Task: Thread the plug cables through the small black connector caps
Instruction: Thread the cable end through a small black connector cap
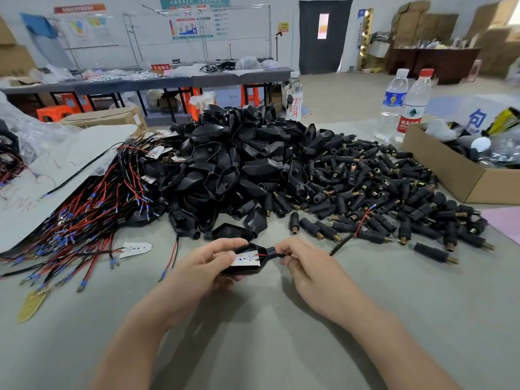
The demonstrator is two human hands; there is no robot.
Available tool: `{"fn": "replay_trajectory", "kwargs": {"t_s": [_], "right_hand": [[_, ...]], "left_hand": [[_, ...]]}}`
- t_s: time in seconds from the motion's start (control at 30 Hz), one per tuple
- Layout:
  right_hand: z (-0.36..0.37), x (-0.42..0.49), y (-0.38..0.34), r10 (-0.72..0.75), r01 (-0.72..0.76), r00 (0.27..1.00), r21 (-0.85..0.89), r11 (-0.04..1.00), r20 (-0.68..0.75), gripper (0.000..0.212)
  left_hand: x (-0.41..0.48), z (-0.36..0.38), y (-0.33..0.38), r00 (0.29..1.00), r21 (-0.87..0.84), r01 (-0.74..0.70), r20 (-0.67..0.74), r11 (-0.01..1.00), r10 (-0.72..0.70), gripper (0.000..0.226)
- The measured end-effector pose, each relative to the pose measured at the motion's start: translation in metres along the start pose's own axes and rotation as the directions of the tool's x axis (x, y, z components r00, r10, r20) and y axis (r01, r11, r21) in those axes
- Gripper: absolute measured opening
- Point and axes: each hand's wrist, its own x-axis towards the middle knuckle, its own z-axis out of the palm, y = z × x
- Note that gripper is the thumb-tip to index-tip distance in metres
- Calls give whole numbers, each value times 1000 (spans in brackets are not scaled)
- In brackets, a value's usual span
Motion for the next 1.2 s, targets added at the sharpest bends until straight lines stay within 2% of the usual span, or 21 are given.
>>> {"fn": "replay_trajectory", "kwargs": {"t_s": [0.1,0.23,0.47,0.63,0.87,1.0,1.2], "right_hand": [[2,1,2,-1,2,1000,30,1000,-9,20],[2,3,6,77,-75,997,88,993,-24,15],[3,5,9,34,-34,999,-14,999,-32,16],[4,7,6,-14,15,998,13,1000,-62,15],[6,7,10,46,-44,999,96,994,-11,13],[10,8,10,66,-66,998,110,992,7,22],[13,9,6,63,-51,996,172,984,-66,29]], "left_hand": [[2,0,-1,999,23,-12,-50,1000,13,30],[4,-5,-1,994,97,-37,-102,995,47,28],[3,-6,0,992,143,-47,-107,989,62,29],[0,-6,2,993,185,-60,-89,981,77,28],[-3,-4,3,991,223,-71,-96,972,94,30],[-1,-2,2,987,246,-77,-117,966,109,31],[2,-2,-4,975,327,-102,-153,940,159,33]]}}
